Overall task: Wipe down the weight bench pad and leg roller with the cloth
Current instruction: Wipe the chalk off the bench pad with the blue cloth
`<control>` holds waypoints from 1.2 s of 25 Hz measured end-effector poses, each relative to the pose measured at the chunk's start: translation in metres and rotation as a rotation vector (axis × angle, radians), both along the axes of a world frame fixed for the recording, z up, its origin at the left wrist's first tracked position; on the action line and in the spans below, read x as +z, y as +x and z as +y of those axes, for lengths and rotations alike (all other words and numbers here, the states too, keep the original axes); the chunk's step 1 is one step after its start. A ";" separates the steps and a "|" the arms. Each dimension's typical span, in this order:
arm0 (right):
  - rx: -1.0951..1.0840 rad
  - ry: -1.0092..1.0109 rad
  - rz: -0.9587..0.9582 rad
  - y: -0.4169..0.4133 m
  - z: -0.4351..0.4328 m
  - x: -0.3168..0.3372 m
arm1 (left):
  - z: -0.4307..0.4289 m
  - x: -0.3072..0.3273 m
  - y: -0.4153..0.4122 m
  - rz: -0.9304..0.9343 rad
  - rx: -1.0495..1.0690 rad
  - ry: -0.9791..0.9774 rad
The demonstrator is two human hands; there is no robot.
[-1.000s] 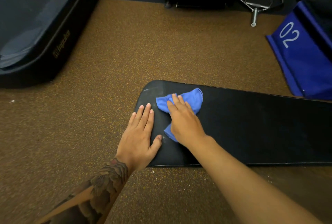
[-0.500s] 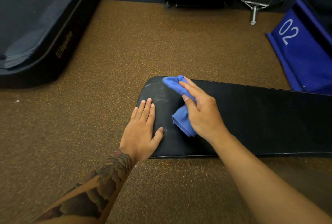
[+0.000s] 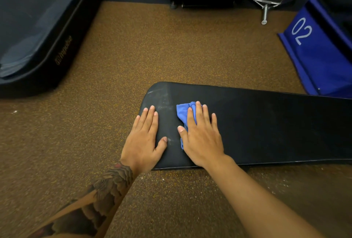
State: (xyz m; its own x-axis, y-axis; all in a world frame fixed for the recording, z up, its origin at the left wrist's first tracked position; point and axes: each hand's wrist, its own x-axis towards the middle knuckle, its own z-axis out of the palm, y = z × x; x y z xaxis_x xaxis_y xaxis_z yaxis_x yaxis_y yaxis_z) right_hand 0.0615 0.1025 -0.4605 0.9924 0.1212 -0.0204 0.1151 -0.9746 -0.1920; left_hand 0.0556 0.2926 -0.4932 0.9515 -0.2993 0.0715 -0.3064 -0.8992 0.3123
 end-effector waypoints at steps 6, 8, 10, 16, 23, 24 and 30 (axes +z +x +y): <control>0.025 -0.040 0.020 -0.002 0.000 0.003 | 0.013 0.012 0.004 0.089 -0.029 -0.049; 0.033 -0.015 0.002 -0.001 -0.001 0.003 | 0.021 0.013 0.006 0.129 0.076 -0.230; 0.040 0.004 -0.019 -0.001 -0.001 -0.001 | 0.021 0.011 0.009 0.251 0.210 -0.501; 0.028 0.114 -0.049 -0.002 -0.002 -0.011 | -0.001 -0.007 0.014 0.365 0.564 -1.101; -0.042 0.237 -0.073 0.013 0.009 -0.005 | 0.001 -0.015 0.019 0.360 0.574 -1.224; -0.045 0.245 -0.078 0.018 0.011 -0.005 | 0.001 -0.015 0.019 0.361 0.575 -1.203; -0.061 0.251 -0.111 0.052 0.025 -0.011 | 0.006 -0.021 0.023 0.410 0.579 -1.256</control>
